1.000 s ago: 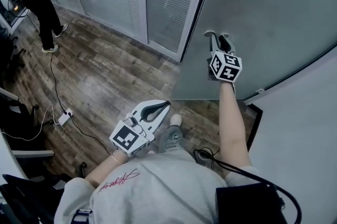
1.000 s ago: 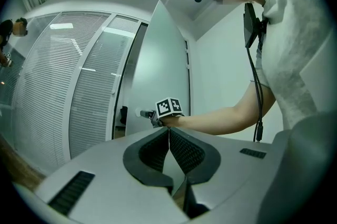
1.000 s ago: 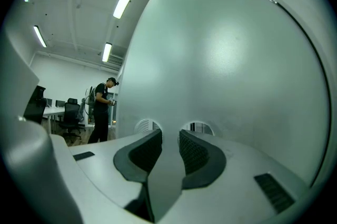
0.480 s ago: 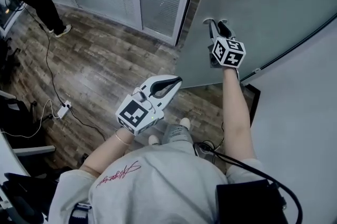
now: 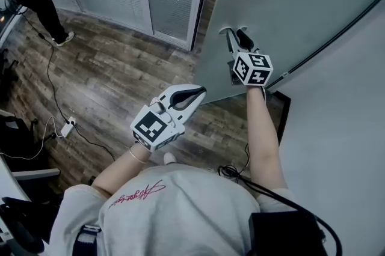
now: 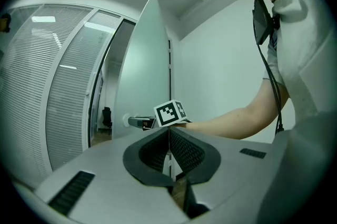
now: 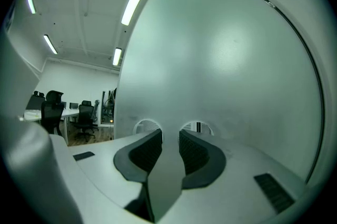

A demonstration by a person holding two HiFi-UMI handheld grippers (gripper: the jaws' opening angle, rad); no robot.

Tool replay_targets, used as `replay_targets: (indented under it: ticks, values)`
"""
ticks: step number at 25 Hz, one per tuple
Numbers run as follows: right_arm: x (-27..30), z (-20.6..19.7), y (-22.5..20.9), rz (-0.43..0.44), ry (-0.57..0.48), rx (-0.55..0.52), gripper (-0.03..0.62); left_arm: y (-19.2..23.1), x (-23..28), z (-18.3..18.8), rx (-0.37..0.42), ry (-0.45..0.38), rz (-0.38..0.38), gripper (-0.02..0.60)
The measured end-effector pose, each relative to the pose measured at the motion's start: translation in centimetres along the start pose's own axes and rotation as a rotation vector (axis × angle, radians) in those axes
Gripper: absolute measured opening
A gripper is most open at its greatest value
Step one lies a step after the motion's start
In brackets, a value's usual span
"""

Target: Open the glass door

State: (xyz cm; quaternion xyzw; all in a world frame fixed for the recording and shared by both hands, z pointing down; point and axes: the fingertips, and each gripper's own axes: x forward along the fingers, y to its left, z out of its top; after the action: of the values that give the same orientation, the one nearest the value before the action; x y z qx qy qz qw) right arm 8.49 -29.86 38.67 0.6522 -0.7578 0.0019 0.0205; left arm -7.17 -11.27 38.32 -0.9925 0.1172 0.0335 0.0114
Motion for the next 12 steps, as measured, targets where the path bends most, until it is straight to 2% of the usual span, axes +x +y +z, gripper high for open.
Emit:
replay_targets:
  ticks: [5, 12]
  values:
    - [-2.6, -0.1, 0.7, 0.044, -0.006, -0.004, 0.11, -3.0, 1.1, -0.2, -0.01, 0.001, -0.023, 0.018]
    - [-6.7, -0.4, 1.6, 0.093, -0.008, -0.003, 0.11, -5.6, 2.1, -0.5, -0.053, 0.001, 0.008, 0.018]
